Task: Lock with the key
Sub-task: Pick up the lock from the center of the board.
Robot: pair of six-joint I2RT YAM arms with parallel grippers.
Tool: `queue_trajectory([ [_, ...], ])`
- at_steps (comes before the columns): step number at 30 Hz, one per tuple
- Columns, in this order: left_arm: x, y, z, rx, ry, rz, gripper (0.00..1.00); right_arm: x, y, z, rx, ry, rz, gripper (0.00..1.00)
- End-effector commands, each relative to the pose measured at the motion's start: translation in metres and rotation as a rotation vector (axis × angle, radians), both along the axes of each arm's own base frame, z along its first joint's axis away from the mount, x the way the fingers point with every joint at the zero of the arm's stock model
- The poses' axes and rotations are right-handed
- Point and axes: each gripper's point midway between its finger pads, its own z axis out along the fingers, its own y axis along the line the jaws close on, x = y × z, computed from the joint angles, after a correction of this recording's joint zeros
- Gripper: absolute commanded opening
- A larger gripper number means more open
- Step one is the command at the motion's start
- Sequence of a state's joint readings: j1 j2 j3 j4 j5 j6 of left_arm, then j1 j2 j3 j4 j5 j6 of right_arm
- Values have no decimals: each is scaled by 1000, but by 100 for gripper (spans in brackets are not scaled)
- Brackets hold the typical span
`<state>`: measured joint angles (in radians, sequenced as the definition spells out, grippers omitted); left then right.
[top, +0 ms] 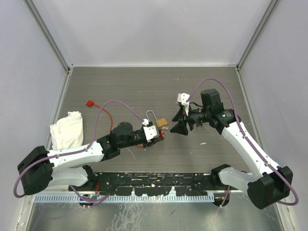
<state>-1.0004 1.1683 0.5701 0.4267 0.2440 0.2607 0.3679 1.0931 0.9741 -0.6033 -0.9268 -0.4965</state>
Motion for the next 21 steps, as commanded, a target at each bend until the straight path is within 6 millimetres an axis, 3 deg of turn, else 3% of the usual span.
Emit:
queue_trajectory([
  [1, -2, -11, 41, -95, -52, -35, 0, 2, 10, 21, 18, -109, 61, 60],
  [14, -7, -18, 39, -91, -16, -66, 0, -6, 32, -2, -69, -128, 124, 53],
  [21, -8, -18, 39, -94, -10, -67, 0, -9, 32, -6, -78, -119, 129, 38],
])
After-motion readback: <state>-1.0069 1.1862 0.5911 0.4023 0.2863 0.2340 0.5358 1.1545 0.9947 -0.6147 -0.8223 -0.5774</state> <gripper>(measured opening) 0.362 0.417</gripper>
